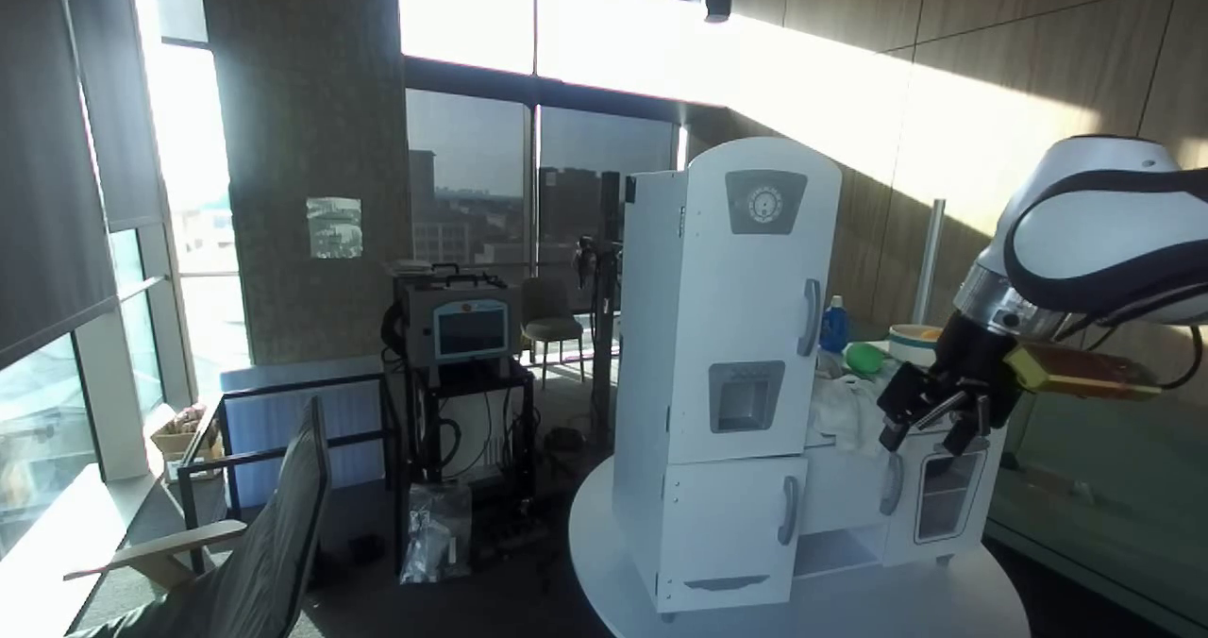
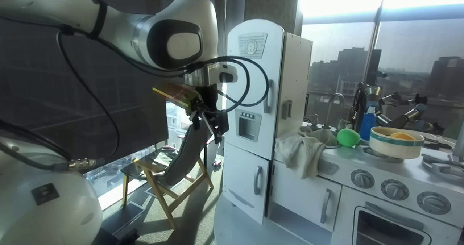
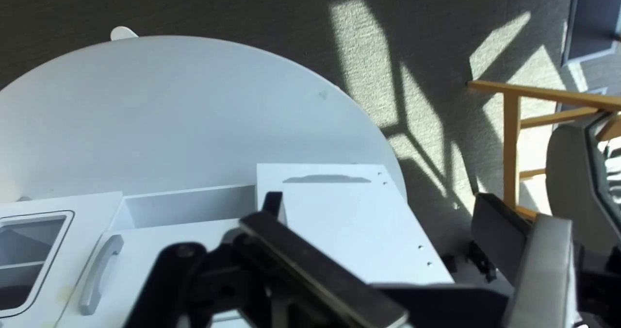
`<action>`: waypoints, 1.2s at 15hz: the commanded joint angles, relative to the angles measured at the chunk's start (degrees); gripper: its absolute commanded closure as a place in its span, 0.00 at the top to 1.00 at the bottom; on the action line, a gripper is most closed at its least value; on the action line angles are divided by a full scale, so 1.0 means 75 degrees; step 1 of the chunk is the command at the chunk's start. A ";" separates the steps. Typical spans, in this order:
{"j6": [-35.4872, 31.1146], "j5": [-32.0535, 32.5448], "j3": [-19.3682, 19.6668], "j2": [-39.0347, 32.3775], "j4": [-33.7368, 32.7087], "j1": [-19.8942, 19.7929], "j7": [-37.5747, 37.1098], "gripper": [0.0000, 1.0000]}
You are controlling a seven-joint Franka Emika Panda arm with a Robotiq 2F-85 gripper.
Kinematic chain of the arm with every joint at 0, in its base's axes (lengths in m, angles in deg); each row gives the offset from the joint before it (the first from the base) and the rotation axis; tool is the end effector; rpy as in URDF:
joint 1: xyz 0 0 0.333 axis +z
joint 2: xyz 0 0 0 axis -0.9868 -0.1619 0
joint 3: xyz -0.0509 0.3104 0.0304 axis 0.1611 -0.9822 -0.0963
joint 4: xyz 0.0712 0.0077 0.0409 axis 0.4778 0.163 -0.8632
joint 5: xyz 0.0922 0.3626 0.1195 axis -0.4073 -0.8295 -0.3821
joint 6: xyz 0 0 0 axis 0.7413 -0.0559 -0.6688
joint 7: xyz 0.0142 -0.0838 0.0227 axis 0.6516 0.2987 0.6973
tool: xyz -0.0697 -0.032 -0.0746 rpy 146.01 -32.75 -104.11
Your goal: Use the white towel to wipe the stove
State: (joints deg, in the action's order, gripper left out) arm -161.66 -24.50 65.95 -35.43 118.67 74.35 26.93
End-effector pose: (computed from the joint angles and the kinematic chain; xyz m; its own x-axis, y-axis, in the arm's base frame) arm 0.3126 -0.0662 0.4819 0.9413 -0.2231 0.2533 -0.2010 -0.9734 -0.1104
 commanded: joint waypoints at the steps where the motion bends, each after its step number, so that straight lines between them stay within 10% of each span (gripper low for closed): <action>1: -0.0691 0.0099 0.0539 -0.0857 -0.0727 -0.0264 0.0400 1.00; 10: -0.3637 -0.0459 0.1488 -0.3542 -0.2196 0.0063 0.1424 1.00; 18: -0.3019 -0.1939 0.2173 -0.5573 -0.4291 0.0238 0.3315 1.00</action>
State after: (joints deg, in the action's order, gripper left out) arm -189.64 -30.84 79.39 -72.19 94.15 74.08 41.98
